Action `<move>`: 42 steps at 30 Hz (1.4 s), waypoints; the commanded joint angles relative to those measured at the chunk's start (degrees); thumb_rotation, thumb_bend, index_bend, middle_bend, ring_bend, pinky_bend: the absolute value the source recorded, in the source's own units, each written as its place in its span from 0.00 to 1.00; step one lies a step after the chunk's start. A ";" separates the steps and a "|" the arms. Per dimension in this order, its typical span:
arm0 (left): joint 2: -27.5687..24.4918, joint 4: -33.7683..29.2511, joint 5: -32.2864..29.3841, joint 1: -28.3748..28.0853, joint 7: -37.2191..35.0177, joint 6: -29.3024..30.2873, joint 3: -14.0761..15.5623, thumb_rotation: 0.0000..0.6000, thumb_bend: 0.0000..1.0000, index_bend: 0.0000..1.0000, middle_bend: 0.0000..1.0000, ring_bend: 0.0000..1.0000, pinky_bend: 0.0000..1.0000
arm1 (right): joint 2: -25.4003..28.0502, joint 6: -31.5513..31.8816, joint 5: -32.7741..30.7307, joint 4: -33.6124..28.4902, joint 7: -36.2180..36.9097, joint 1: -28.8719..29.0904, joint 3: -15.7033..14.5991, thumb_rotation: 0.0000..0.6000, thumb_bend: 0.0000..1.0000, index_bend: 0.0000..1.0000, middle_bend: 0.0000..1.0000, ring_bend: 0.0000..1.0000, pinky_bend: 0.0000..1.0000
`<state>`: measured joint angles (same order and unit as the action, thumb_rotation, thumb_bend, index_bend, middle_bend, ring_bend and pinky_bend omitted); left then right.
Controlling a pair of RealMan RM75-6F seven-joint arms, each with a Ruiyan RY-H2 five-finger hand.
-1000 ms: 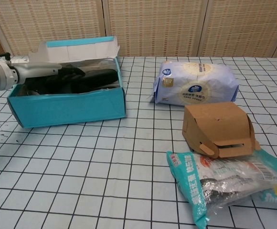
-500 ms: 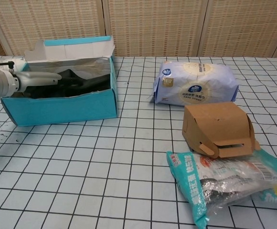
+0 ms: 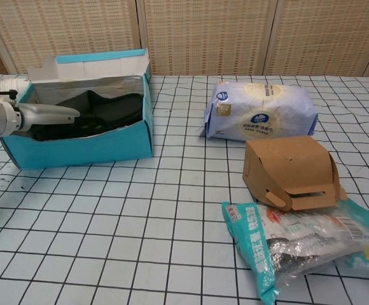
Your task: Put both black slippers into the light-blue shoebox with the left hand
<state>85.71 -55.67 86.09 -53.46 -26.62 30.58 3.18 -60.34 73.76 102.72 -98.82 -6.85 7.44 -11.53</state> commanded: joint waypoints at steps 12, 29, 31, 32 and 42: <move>-2.62 -4.20 2.53 4.55 -1.38 22.93 -5.74 1.00 0.56 0.00 0.00 0.00 0.02 | 0.29 0.36 0.74 0.02 0.59 -0.03 -0.34 1.00 0.25 0.00 0.00 0.00 0.00; -9.01 -14.02 6.97 9.54 -8.70 35.71 -4.43 1.00 0.55 0.00 0.00 0.00 0.01 | 0.64 1.61 1.43 0.24 1.45 -0.28 -0.28 1.00 0.25 0.00 0.00 0.00 0.00; -13.40 -21.38 8.67 12.95 -8.81 40.42 -2.46 1.00 0.53 0.00 0.00 0.00 0.01 | 0.50 1.67 1.34 0.34 1.38 -0.28 -0.13 1.00 0.25 0.00 0.00 0.00 0.00; -15.28 -24.52 9.50 14.64 -8.26 42.42 -1.32 1.00 0.52 0.00 0.00 0.00 0.01 | 0.45 1.65 1.30 0.35 1.37 -0.26 -0.08 1.00 0.25 0.00 0.00 0.00 0.00; -20.37 -32.57 11.34 40.30 16.10 67.50 7.56 1.00 0.47 0.00 0.00 0.00 0.00 | -0.51 4.43 -0.34 0.80 -1.52 -1.86 1.58 1.00 0.25 0.00 0.00 0.00 0.00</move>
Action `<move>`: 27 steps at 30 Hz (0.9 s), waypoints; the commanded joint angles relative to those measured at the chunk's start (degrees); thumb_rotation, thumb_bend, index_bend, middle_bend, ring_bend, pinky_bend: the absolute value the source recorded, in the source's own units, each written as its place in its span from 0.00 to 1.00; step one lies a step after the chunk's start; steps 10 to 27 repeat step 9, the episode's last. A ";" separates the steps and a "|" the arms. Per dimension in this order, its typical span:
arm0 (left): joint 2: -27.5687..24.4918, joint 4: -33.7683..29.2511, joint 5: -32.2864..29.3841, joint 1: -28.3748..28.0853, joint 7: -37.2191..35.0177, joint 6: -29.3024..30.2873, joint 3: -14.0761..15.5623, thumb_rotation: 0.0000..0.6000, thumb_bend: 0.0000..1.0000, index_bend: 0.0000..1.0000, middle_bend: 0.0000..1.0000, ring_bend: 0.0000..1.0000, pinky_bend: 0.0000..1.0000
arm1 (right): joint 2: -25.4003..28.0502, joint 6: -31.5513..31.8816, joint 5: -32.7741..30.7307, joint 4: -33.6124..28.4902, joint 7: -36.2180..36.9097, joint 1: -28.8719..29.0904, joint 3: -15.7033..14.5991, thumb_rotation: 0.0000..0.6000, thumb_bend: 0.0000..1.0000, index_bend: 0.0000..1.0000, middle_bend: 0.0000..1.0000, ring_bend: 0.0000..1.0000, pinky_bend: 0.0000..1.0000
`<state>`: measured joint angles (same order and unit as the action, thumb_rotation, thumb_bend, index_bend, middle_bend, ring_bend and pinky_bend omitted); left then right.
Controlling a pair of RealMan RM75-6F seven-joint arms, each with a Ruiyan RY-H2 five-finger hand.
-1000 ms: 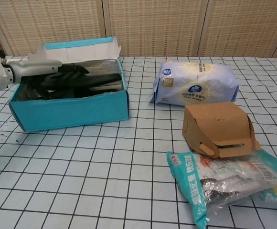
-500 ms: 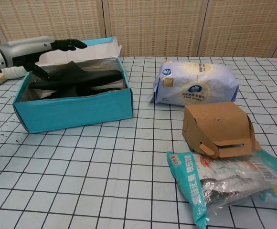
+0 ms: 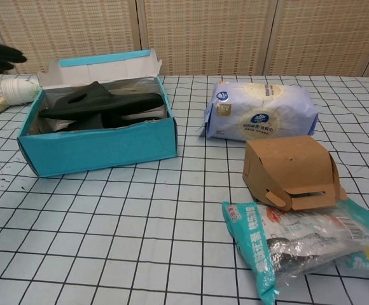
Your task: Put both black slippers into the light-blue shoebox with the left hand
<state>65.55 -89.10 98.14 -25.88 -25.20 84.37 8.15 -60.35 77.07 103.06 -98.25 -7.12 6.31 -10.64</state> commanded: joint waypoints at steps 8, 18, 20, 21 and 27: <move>-1.55 -0.91 -1.90 16.60 20.71 14.90 1.25 1.00 0.46 0.00 0.00 0.00 0.00 | -1.25 2.89 -1.25 0.11 -4.47 -2.25 1.27 1.00 0.25 0.00 0.00 0.00 0.00; -1.97 -0.95 -1.74 16.54 20.88 13.97 1.38 1.00 0.46 0.00 0.00 0.00 0.00 | -1.16 2.93 -0.88 0.02 -4.29 -2.29 1.05 1.00 0.25 0.00 0.00 0.00 0.00; -1.97 -0.95 -1.74 16.54 20.88 13.97 1.38 1.00 0.46 0.00 0.00 0.00 0.00 | -1.16 2.93 -0.88 0.02 -4.29 -2.29 1.05 1.00 0.25 0.00 0.00 0.00 0.00; -1.97 -0.95 -1.74 16.54 20.88 13.97 1.38 1.00 0.46 0.00 0.00 0.00 0.00 | -1.16 2.93 -0.88 0.02 -4.29 -2.29 1.05 1.00 0.25 0.00 0.00 0.00 0.00; -1.97 -0.95 -1.74 16.54 20.88 13.97 1.38 1.00 0.46 0.00 0.00 0.00 0.00 | -1.16 2.93 -0.88 0.02 -4.29 -2.29 1.05 1.00 0.25 0.00 0.00 0.00 0.00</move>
